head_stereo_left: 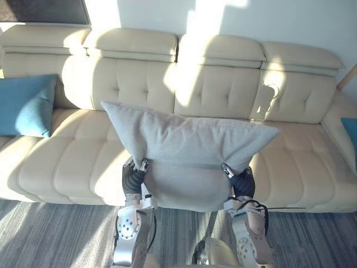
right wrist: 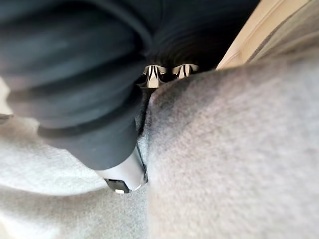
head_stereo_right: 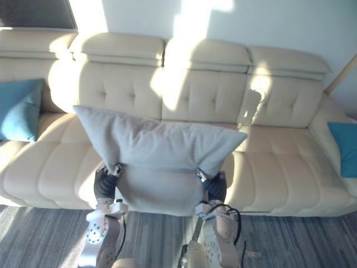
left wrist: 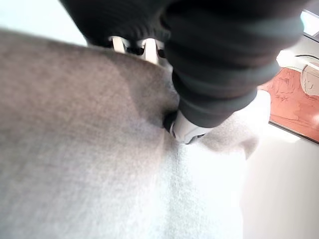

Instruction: Pick up cushions and gather them together orderly.

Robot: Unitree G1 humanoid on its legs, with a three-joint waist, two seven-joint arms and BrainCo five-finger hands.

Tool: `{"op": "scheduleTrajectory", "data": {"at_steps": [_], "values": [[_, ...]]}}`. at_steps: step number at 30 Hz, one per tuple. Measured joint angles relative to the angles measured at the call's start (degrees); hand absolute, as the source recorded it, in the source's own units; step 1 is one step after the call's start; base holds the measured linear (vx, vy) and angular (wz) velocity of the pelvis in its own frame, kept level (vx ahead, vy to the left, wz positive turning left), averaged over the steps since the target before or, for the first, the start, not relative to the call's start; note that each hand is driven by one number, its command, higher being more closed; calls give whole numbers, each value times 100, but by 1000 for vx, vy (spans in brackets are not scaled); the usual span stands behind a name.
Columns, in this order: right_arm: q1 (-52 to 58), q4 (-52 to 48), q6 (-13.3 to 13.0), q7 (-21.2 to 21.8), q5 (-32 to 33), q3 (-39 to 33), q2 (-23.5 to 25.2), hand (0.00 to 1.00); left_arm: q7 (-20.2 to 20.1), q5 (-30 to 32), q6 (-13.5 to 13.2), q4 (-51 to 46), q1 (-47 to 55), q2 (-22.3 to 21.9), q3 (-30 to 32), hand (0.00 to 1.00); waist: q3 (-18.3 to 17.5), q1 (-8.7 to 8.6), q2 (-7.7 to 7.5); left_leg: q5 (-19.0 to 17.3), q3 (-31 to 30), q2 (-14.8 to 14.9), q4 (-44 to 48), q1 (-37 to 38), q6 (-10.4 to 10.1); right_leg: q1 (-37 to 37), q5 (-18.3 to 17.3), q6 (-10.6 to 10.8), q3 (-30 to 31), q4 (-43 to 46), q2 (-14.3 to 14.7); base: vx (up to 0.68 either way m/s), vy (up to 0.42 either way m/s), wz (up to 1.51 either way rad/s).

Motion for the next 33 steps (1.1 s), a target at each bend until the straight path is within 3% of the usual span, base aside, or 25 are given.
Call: {"op": "scheduleTrajectory", "data": {"at_steps": [1, 2, 4, 6, 8, 9, 10, 11, 13, 14, 15, 16, 18, 22, 28, 33], "values": [[-112, 124, 38, -1, -4, -80, -191, 100, -16, 2, 84, 74, -35, 5, -72, 100, 28, 8, 171, 107, -264, 49, -233, 30, -38, 7, 0, -63, -118, 36, 78, 240, -139, 12], [-142, 134, 109, -6, -10, -229, -248, 100, -62, 2, 131, 168, -124, 4, -170, 100, 38, -8, 198, 285, -439, 46, -490, 132, -176, -118, -191, -172, -81, 330, 75, 295, -183, 11], [-111, 109, 155, -12, -7, -401, -246, 100, -117, 3, 146, 262, -152, -40, -302, 100, -9, -66, 271, 333, -659, 166, -553, 197, -213, -68, -460, -205, -178, 449, 144, 253, -177, 31], [-9, 72, 152, -13, 4, -444, -242, 100, -153, 2, 159, 269, -123, -48, -378, 100, -5, -204, 283, 330, -881, 276, -13, 78, -220, 261, -658, -249, -449, 234, 236, 243, -157, 58], [480, -464, 160, -13, 3, -405, -256, 100, -277, -14, 172, 239, 2, -124, -382, 100, -7, -186, 383, 574, -946, 561, 2075, -718, -298, 911, -723, -384, -778, -123, 467, 230, -134, 51], [561, -593, 160, -12, 5, -390, -259, 100, -309, -31, 172, 222, 40, -134, -377, 100, -16, -153, 427, 736, -916, 640, 2467, -899, -253, 1014, -745, -419, -807, -165, 530, 230, -95, 10], [646, -774, 159, -11, 5, -363, -261, 100, -350, -62, 172, 174, 121, -132, -371, 100, -36, -105, 491, 1066, -776, 801, 3037, -1109, -162, 1194, -775, -469, -801, -258, 633, 413, -21, 1], [662, -1060, 124, -21, 12, -433, -236, 100, -483, -72, 176, 73, 190, -242, -386, 100, -119, 21, 585, 1026, -102, 1142, 3834, -1765, 80, 1667, -815, -545, -768, -652, 604, 441, 19, 3], [664, -1034, 121, -60, 13, -446, -237, 100, -491, -71, 184, 69, 157, -278, -387, 100, -140, 40, 549, 720, 147, 969, 2473, -1774, 169, 1834, -789, -502, -770, -738, 401, 362, 124, 6], [664, -1027, 123, -66, 15, -450, -235, 100, -494, -71, 185, 66, 136, -278, -386, 100, -139, 65, 562, 836, 166, 912, 1892, -1720, 225, 1851, -788, -499, -746, -705, 368, 247, 212, -6], [666, -1019, 129, -71, 15, -459, -234, 100, -497, -71, 187, 66, 114, -273, -385, 100, -160, 89, 612, 1227, 157, 822, 1217, -1661, 296, 1857, -795, -487, -697, -622, 361, 156, 200, -14], [664, -999, 131, -71, 14, -464, -218, 100, -499, -68, 191, 67, 101, -255, -385, 100, -157, 100, 584, 1238, 123, 762, 1097, -1601, 252, 1870, -816, -451, -639, -594, 341, 142, 190, -12], [579, -807, 142, -47, -19, -589, -119, 100, -503, -55, 198, 69, 70, -150, -447, 100, -280, 69, 301, 1348, -23, 298, -104, -952, 24, 1953, -680, -73, -126, -937, 75, 146, 244, 2], [390, -552, 154, -47, -89, -650, 36, 100, -506, -59, 159, 67, 73, 10, -488, 100, -299, 115, 271, 1359, 260, 108, -447, -785, 6, 2015, -424, 197, 198, -1406, -69, 47, 184, -26], [-191, -274, 146, -375, -554, -635, 4, 100, -387, -36, 142, 67, -84, 143, -504, 100, -324, 74, 202, 1417, 492, -51, -802, -859, 57, 1811, -122, 334, 546, -1857, -144, -50, 66, -29], [-1771, 324, 144, -1101, -1099, -626, -25, 100, 405, 170, 129, 91, -1332, 198, -368, 100, -183, 114, 151, 1690, 481, -37, -784, -1539, 102, 1165, 208, 331, 584, -1957, -104, -77, 12, -3]]}}
